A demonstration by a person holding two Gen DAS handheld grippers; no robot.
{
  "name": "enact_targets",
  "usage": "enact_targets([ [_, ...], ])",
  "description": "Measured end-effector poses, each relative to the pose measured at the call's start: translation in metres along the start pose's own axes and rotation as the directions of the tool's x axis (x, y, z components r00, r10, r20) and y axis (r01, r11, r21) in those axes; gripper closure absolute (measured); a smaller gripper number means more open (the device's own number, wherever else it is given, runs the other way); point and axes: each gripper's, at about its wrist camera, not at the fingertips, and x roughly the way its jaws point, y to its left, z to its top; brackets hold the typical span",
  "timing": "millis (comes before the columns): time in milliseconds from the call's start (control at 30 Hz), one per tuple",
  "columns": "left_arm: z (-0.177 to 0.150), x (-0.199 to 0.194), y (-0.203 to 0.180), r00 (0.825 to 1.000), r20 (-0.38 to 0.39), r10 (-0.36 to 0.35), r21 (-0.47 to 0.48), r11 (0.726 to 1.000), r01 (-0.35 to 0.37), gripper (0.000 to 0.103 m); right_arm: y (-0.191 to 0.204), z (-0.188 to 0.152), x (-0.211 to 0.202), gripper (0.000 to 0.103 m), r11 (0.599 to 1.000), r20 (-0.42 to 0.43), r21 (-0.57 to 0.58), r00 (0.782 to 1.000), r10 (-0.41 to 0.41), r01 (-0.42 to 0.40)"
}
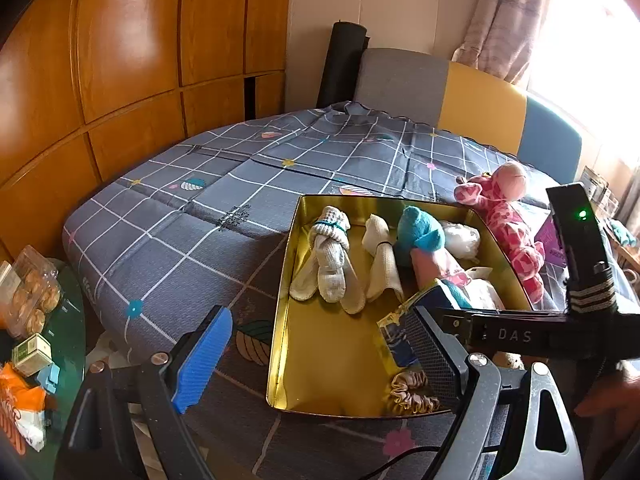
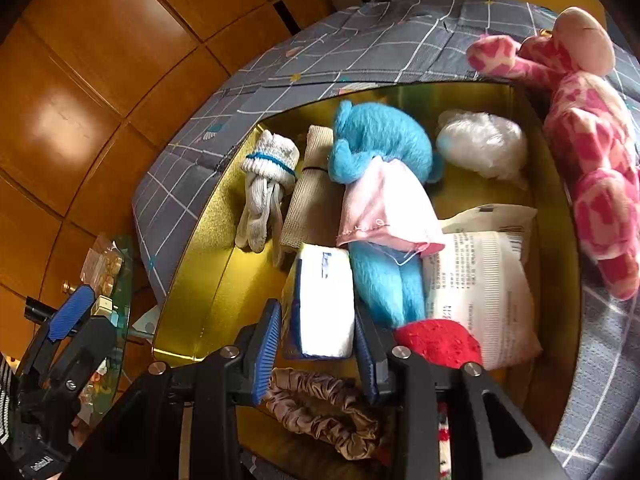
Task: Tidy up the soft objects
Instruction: 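Carry the tissue packet into the gold tray and open the right tool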
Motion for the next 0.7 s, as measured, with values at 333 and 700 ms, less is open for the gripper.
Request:
enact_targets([
  [333, 0.001, -0.006, -0.007, 1.000, 0.014, -0.011, 0.016, 1.000, 0.011, 0.014, 0.003, -0.006, -0.024, 0.063, 0.999, 0.057, -0.026, 0.997, -0.044, 0.046],
  [700, 0.000, -0.010, -0.014, 1.000, 0.020, -0.024, 0.035, 0.999, 0.024, 0.014, -0.002, -0.012, -0.048, 0.063, 0.999, 0.118, -0.004, 0.992, -0.054, 0.054],
])
